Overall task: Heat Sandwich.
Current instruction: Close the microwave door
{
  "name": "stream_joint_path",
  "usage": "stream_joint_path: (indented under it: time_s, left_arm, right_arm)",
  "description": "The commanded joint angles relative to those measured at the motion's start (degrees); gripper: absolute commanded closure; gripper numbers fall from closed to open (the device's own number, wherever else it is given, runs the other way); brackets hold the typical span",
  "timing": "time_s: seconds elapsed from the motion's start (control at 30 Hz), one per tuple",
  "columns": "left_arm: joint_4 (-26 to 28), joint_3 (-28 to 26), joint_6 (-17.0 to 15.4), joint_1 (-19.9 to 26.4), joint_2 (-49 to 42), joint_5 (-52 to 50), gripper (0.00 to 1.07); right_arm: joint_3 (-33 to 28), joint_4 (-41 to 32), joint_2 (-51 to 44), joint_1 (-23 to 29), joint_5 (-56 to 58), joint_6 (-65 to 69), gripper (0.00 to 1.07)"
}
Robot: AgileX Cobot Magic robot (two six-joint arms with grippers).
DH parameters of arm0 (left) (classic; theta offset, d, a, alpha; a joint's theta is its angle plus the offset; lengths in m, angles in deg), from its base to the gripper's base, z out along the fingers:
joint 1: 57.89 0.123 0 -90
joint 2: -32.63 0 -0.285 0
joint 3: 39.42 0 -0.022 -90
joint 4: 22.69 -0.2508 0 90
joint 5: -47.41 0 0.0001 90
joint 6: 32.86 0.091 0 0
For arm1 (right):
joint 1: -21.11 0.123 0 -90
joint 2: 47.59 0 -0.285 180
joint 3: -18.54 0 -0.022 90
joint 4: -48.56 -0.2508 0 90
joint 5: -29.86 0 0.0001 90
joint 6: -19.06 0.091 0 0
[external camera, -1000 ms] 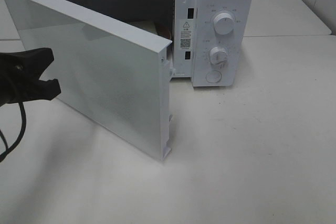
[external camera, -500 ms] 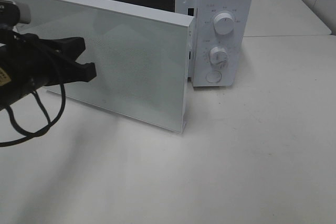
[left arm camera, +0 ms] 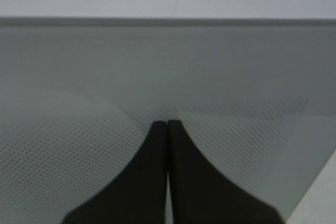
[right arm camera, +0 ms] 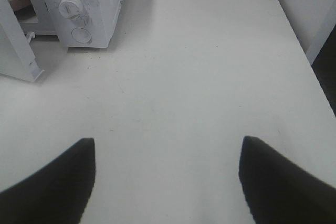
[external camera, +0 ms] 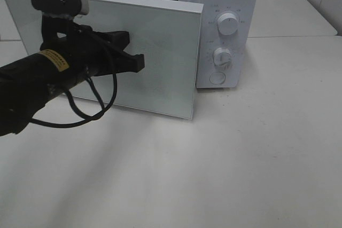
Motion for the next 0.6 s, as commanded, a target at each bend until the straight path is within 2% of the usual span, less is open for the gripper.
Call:
stream_joint_path:
  time_s: [0.03,0.33,0.6]
  left_arm:
    - [0.7,-2.4,0.3,-0.8,1.2,0.1,1.07]
    - [1.0,-10.9,0.3,-1.1,6.1,3.3,1.07]
    - [1.4,-15.5,0.3,-1.1,9.1,4.2,1.07]
  right_arm:
    - [0.1,0.1,-1.7,-0.4,-0.3,-0.1,0.34]
    - [0.1,0.1,-1.7,-0.4,-0.3,-0.1,0.34]
    - [0.1,0.1,-1.7,-0.4,-0.3,-0.1,0.34]
